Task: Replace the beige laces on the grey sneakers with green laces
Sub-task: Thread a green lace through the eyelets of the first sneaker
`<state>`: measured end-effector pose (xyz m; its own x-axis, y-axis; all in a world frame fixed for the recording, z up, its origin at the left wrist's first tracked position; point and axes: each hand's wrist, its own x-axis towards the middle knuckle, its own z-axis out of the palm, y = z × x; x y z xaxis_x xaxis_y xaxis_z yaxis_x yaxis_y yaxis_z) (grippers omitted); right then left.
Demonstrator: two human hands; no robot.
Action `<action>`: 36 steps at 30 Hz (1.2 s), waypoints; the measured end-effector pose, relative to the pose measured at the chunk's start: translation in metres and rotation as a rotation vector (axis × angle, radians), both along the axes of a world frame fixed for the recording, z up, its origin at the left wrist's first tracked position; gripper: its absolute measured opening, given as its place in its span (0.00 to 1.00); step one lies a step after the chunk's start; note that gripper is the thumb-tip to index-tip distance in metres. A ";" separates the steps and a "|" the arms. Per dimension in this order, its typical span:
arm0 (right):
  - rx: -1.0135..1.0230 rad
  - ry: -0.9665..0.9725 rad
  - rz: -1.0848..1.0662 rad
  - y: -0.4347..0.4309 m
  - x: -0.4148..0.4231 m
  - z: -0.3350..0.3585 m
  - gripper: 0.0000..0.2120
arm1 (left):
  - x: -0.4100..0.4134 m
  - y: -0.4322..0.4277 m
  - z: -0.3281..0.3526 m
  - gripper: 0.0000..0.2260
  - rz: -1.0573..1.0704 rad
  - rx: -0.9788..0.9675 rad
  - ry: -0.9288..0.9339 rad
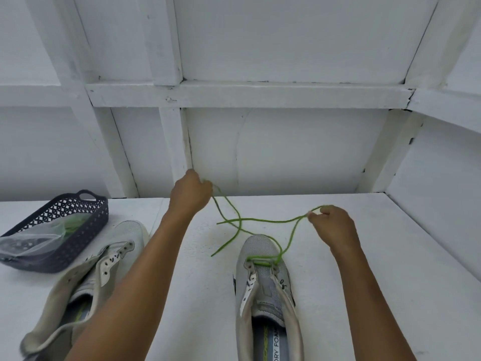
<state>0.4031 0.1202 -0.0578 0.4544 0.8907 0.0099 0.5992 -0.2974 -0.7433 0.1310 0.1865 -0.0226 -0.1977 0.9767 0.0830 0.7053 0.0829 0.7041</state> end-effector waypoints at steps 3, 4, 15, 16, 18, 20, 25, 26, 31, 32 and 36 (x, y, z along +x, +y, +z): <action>-0.136 -0.117 0.150 -0.011 -0.004 -0.002 0.15 | 0.006 -0.014 -0.011 0.14 -0.162 -0.057 0.230; -0.138 -0.122 0.216 -0.014 -0.006 -0.002 0.16 | 0.010 -0.020 -0.012 0.15 -0.306 -0.051 0.226; -0.177 -0.044 0.571 -0.044 -0.023 -0.025 0.08 | 0.046 -0.072 -0.039 0.01 -0.679 -0.163 -0.044; -0.162 -0.067 0.571 -0.046 -0.023 -0.028 0.07 | 0.042 -0.073 -0.039 0.01 -0.612 -0.211 -0.314; -0.130 -0.086 0.551 -0.048 -0.023 -0.033 0.08 | 0.034 -0.075 -0.036 0.04 -0.506 -0.293 -0.837; -0.129 -0.090 0.534 -0.050 -0.024 -0.036 0.08 | 0.022 -0.076 -0.031 0.04 -0.443 -0.288 -1.155; -0.065 -0.085 0.483 -0.056 -0.026 -0.043 0.07 | -0.009 -0.070 -0.020 0.03 -0.242 -0.077 -1.504; -0.051 -0.093 0.482 -0.059 -0.026 -0.045 0.07 | -0.016 -0.070 -0.020 0.03 -0.192 -0.028 -1.538; -0.073 -0.086 0.452 -0.063 -0.022 -0.050 0.05 | -0.044 -0.072 -0.024 0.06 -0.051 0.179 -1.674; -0.071 -0.051 0.447 -0.063 -0.022 -0.049 0.05 | -0.048 -0.074 -0.022 0.06 -0.047 0.206 -1.666; -0.058 0.037 0.429 -0.061 -0.028 -0.046 0.06 | -0.057 -0.076 -0.017 0.06 0.034 0.247 -1.454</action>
<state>0.3749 0.0592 -0.1040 0.0421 0.9976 -0.0548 0.6506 -0.0690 -0.7563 0.0739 0.1105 -0.0398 -0.2737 0.9608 -0.0440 -0.6174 -0.1404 0.7740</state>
